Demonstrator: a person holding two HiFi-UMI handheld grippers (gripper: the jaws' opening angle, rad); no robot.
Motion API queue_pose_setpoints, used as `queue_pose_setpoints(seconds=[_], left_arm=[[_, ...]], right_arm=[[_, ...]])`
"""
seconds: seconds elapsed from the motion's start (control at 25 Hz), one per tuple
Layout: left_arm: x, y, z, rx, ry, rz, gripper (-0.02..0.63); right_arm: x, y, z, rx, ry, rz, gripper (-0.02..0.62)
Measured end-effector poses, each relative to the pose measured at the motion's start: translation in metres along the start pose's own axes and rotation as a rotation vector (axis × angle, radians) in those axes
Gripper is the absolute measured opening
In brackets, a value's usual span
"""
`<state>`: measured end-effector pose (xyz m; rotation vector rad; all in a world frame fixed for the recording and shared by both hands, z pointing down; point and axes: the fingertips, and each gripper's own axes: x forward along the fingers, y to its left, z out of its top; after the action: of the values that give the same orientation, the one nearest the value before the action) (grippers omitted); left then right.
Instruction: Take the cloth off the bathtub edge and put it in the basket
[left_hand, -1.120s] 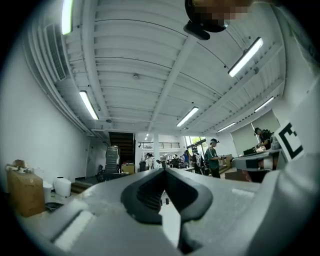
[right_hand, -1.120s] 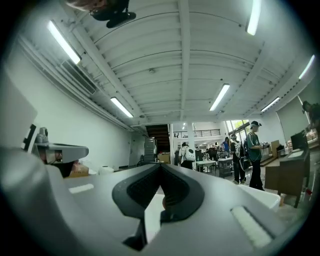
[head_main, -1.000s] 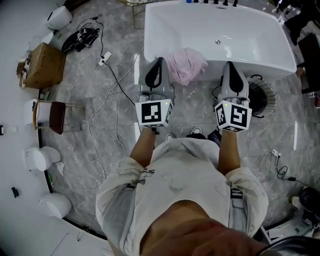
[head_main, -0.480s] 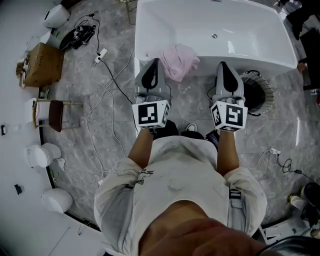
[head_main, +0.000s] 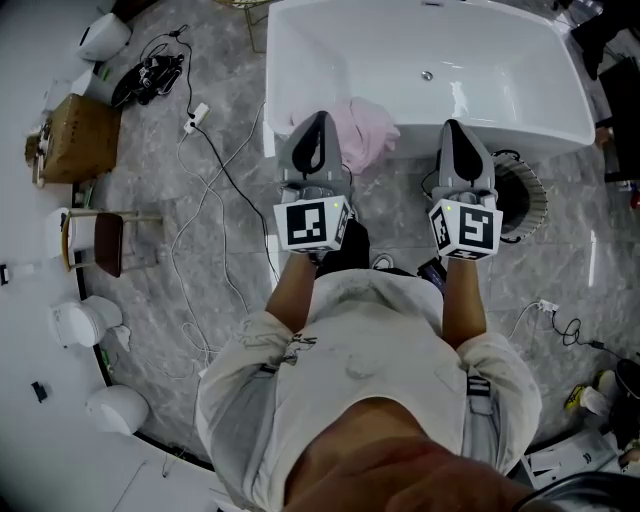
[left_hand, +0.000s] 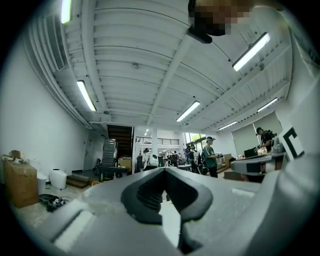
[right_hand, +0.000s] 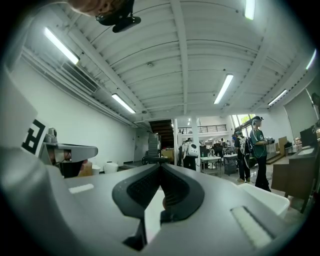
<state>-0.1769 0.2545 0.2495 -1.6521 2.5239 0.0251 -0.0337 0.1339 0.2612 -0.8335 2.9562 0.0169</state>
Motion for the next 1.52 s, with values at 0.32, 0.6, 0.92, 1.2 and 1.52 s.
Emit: queue_pose_setpoints(seconds=[0.32, 0.6, 0.92, 1.2, 1.52], left_arm=[[0.067, 0.055, -0.009, 0.002, 0.000, -0.006, 0.002], [0.111, 0.107, -0.015, -0.025, -0.013, -0.019, 0.002], [0.143, 0.149, -0.022, -0.052, -0.023, -0.029, 0.002], [0.154, 0.163, -0.034, -0.040, -0.025, -0.025, 0.002], [0.169, 0.169, -0.044, -0.032, -0.017, 0.041, 0.002]], right_arm=[[0.092, 0.018, 0.000, -0.045, 0.017, 0.021, 0.002], [0.162, 0.038, -0.005, -0.065, 0.038, 0.027, 0.002], [0.214, 0.057, -0.017, -0.074, 0.061, 0.013, 0.002], [0.232, 0.061, -0.030, -0.068, 0.069, 0.006, 0.002], [0.250, 0.053, -0.044, -0.031, 0.099, 0.069, 0.002]])
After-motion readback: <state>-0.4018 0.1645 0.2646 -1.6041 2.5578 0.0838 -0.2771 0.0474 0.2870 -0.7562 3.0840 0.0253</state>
